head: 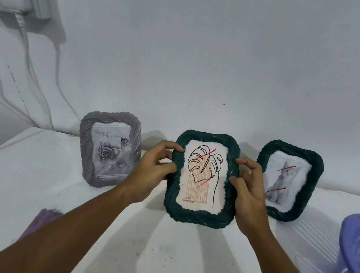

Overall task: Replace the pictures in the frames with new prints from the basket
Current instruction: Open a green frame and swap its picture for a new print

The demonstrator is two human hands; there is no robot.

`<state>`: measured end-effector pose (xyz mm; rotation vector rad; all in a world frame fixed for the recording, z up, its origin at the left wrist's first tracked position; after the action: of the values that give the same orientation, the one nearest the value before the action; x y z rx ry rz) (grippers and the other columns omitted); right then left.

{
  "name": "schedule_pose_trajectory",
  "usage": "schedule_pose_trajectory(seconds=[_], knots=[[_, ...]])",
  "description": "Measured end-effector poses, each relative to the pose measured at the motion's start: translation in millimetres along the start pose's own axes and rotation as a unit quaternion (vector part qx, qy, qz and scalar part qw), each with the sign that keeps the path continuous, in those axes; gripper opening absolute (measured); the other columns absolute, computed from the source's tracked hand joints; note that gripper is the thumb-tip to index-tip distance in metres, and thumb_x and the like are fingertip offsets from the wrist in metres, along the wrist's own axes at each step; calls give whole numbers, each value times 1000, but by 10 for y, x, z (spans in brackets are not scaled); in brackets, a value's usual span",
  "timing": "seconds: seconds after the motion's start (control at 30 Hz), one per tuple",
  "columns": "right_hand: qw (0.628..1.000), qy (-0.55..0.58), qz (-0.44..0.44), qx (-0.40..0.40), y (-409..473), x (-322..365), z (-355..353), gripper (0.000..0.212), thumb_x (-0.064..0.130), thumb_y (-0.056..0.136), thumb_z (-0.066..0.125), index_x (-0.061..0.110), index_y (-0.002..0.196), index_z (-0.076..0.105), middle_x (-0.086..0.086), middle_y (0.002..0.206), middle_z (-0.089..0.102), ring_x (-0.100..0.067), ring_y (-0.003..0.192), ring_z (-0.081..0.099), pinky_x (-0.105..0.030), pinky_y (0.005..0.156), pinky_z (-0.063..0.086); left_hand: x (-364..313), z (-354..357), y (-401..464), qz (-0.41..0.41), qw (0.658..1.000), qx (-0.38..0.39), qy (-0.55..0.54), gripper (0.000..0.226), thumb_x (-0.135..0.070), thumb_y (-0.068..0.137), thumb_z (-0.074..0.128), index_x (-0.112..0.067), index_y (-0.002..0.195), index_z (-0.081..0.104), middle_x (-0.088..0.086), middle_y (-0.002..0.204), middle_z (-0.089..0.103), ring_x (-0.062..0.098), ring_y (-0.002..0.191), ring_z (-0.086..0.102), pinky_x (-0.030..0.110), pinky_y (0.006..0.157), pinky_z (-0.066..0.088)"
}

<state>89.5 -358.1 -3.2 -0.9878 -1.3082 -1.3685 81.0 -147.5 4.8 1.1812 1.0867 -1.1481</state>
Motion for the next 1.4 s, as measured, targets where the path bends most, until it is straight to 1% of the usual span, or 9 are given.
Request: schedule_pose_trajectory(seconds=[0.13, 0.3, 0.43, 0.53, 0.73, 0.8, 0.97, 1.23, 1.4], knots=[[998, 45, 36, 5, -288, 9, 98, 36, -4, 95, 38, 26, 107, 53, -4, 83, 69, -18, 79, 68, -31, 63, 56, 17, -36, -317, -10, 999, -7, -44, 38, 15, 86, 41, -15, 100, 59, 20, 102, 59, 25, 85, 63, 38, 67, 51], [993, 35, 107, 18, -690, -228, 175, 32, -1, 95, 40, 22, 114, 53, -2, 75, 64, -20, 78, 65, -34, 67, 54, 302, -118, -755, -51, 992, -45, -106, 33, 5, 73, 49, -11, 100, 59, 26, 104, 60, 33, 88, 63, 40, 68, 52], [982, -53, 170, 56, -1028, -463, 180, 28, 11, 98, 43, 32, 113, 52, -11, 96, 64, -21, 87, 67, -36, 75, 57, 511, -132, -1087, -95, 983, -80, -136, 36, 16, 81, 39, -6, 103, 57, 23, 99, 60, 32, 80, 61, 36, 60, 51], [963, -145, 199, 106, -1167, -516, 160, 26, 19, 99, 42, 38, 116, 46, -5, 97, 63, -17, 86, 63, -32, 75, 53, 575, -108, -1245, -117, 979, -95, -138, 37, 16, 82, 36, -6, 103, 57, 23, 96, 59, 32, 80, 57, 36, 63, 48], [925, -361, 62, 106, -1088, -246, 141, 15, 38, 95, 46, 36, 110, 45, 8, 118, 52, -6, 99, 55, -18, 82, 46, 376, -117, -1312, -112, 985, -113, -68, 37, 10, 85, 46, -17, 107, 57, 14, 86, 60, 21, 69, 62, 33, 57, 48], [928, -359, 40, 95, -1030, -97, 160, 14, 40, 95, 46, 35, 108, 49, 10, 116, 53, -4, 96, 55, -13, 76, 45, 275, -117, -1296, -106, 988, -115, -15, 32, 2, 87, 53, -22, 107, 57, 11, 88, 62, 17, 67, 66, 31, 56, 51], [949, -265, 105, 135, -959, 164, 333, 25, 45, 94, 46, 31, 113, 53, 7, 104, 64, -8, 79, 64, -14, 61, 47, 149, 43, -1269, -89, 990, -68, 87, 25, -16, 90, 60, -35, 105, 56, 5, 97, 64, 13, 77, 68, 27, 65, 58], [960, -248, 102, 77, -846, 307, 332, 27, 50, 87, 58, 30, 105, 57, 6, 96, 65, -6, 73, 65, -19, 59, 44, -8, 346, -1216, -31, 999, 12, 31, 29, -8, 94, 54, -26, 116, 58, 2, 93, 66, 10, 86, 67, 18, 68, 52], [953, -285, 94, 41, -781, 417, 148, 30, 44, 80, 69, 28, 104, 57, 4, 88, 67, -10, 73, 66, -21, 58, 44, -38, 533, -1194, 7, 996, 88, -10, 29, -1, 93, 53, -14, 119, 56, 13, 103, 68, 26, 94, 68, 35, 85, 56]])
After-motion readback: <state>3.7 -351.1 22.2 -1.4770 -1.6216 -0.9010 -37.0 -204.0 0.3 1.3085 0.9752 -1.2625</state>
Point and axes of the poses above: each hand's wrist, its own y-axis towards the middle knuckle, its own z-axis out of the palm, x = y × z, the point moved 4 cm from there along y, towards the middle knuckle
